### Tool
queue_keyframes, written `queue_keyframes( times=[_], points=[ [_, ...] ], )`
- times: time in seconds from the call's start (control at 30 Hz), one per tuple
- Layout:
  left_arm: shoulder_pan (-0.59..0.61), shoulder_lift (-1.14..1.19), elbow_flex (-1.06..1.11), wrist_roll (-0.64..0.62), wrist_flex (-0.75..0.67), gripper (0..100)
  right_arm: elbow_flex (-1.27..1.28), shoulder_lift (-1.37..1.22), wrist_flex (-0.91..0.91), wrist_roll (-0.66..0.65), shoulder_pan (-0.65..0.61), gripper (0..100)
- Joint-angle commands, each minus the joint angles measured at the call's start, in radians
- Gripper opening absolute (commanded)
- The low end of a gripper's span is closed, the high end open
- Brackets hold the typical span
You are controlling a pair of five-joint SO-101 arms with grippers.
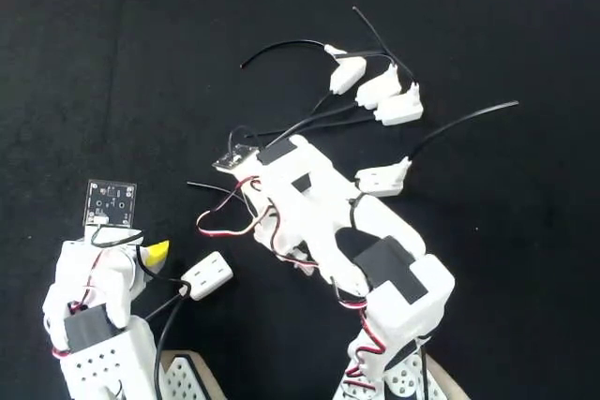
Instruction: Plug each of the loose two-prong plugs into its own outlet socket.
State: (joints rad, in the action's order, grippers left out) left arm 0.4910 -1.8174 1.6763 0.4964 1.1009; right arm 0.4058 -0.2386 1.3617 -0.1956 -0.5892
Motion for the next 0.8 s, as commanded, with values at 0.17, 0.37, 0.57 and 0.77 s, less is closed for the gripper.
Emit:
queue_keyframes(
  times=[0.17,0.37,0.57,0.77],
  points=[
    [0.005,-0.005,0.012,0.003,-0.003,40,-0.041,0.01,-0.006,0.008,0.012,1.1],
    [0.008,-0.005,0.012,0.005,-0.005,40,0.016,0.188,-0.029,0.008,0.012,1.1],
    [0.013,-0.005,0.012,0.003,-0.008,40,0.179,0.489,-0.178,0.072,0.011,1.1],
    [0.007,-0.005,0.01,-0.089,-0.051,40,0.386,0.759,-0.407,0.196,-0.132,1.1]
  ],
)
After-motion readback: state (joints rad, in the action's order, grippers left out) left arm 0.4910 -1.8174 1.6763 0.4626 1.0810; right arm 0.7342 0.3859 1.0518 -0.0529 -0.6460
